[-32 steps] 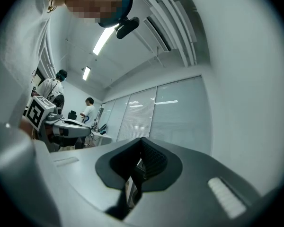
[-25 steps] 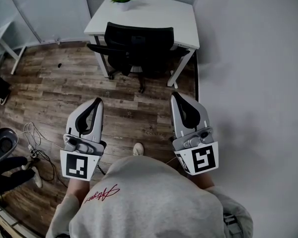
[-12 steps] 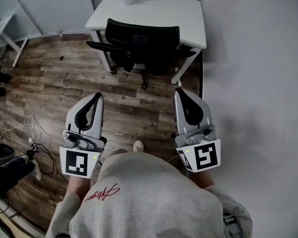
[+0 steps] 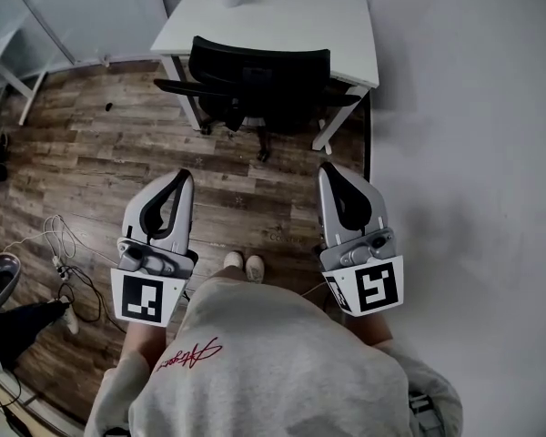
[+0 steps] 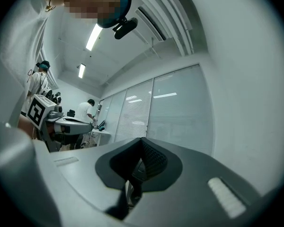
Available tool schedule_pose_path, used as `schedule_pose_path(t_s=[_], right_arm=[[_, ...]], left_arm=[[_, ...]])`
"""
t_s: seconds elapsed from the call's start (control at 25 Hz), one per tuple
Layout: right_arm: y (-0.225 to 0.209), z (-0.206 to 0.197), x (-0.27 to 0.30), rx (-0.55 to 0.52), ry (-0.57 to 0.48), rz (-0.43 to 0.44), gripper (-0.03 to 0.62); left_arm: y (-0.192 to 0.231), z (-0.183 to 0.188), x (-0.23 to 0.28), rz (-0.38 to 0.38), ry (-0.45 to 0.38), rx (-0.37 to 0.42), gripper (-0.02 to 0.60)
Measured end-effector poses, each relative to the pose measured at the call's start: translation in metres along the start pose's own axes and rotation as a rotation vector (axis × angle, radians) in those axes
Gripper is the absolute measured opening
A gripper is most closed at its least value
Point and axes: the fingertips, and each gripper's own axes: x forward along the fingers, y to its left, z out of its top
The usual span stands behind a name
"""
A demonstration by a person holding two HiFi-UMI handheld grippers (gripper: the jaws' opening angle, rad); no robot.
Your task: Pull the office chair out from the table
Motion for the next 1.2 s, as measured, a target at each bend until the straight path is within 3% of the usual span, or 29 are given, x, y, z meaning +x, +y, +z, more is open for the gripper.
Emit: schedule_pose_path(t_s=[0.48, 0.72, 1.0, 1.2], right_arm=[[0.003, -0.034, 0.037, 0.024, 0.084, 0.011, -0.002], [-0.005, -0.050, 0.045, -0.017, 0.114, 0.019, -0.002], [-0.024, -0.071, 0.065, -0.090, 0.170, -0.009, 0.000], [-0.031, -0.087, 0.077, -0.169, 0.241, 0.045, 0.000]], left_arm=[[0.020, -0.036, 0.035, -0.050, 0.077, 0.023, -0.005], [0.035, -0.052, 0.045, -0.056, 0.109, 0.028, -0.005], [0.043, -0.072, 0.064, -0.130, 0.156, 0.075, -0.002], [0.049, -0.087, 0.073, -0.225, 0.237, 0.251, 0.021]])
